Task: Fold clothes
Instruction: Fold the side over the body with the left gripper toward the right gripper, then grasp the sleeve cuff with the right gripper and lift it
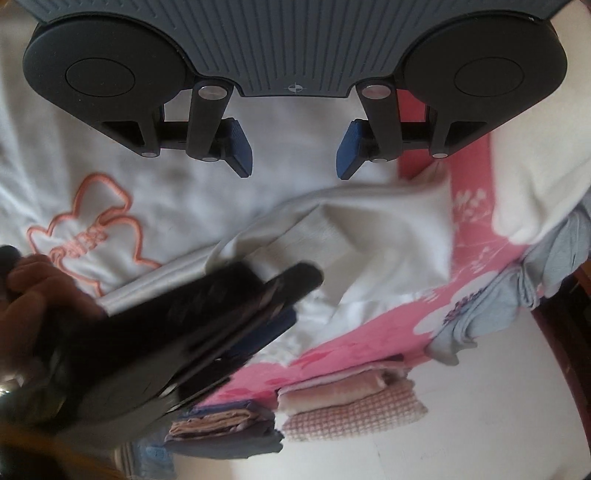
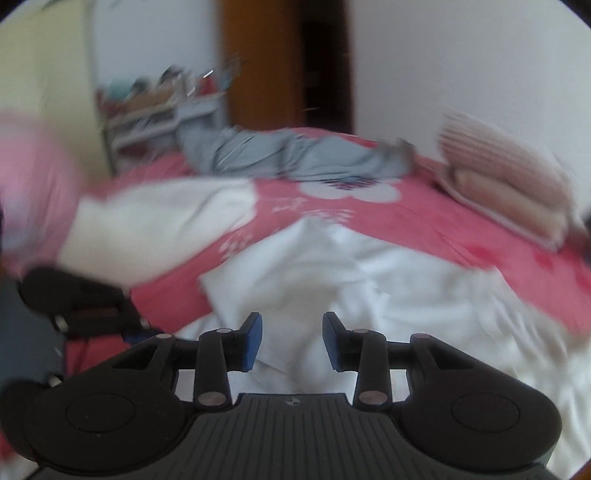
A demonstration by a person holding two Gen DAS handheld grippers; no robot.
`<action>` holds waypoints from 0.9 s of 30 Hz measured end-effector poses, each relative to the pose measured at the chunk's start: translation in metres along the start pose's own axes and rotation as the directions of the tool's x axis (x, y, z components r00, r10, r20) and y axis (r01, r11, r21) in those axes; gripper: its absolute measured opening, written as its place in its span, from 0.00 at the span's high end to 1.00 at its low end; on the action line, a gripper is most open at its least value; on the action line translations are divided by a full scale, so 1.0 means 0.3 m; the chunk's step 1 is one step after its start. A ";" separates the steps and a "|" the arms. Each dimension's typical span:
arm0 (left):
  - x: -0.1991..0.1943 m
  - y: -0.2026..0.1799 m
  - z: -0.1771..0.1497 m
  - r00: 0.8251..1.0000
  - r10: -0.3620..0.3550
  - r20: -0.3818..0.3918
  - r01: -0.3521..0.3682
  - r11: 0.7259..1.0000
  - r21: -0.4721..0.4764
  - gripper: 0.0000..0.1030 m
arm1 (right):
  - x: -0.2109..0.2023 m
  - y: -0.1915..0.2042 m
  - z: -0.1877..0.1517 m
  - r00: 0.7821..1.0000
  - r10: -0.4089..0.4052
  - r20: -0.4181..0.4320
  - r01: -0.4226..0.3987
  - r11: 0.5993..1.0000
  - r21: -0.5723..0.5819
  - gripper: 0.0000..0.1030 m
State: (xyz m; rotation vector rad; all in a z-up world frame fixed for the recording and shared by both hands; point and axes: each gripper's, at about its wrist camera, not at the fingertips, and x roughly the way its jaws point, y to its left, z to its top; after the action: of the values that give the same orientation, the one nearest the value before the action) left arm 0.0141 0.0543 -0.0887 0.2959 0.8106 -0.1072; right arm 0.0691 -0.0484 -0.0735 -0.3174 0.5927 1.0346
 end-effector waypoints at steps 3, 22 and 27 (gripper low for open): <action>0.006 0.016 -0.024 1.000 0.012 -0.027 -0.012 1.000 -0.003 0.51 | 0.087 0.069 -0.009 0.998 -0.040 -0.050 0.033 0.991 -0.129 0.59; 0.060 0.040 -0.026 0.999 0.033 -0.021 -0.034 0.999 -0.025 0.51 | 0.064 -0.011 -0.014 0.998 -0.050 -0.038 0.048 0.998 -0.045 0.91; 0.068 0.035 -0.030 0.999 0.041 -0.009 -0.041 0.999 -0.002 0.51 | 0.035 0.089 -0.043 0.998 -0.064 -0.027 0.053 0.953 -0.297 0.54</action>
State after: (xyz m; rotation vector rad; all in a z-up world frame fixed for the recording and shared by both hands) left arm 0.0239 0.0674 -0.1071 0.3107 0.8130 -0.0664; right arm 0.0458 -0.0345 -0.0894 -0.6152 0.4565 1.0623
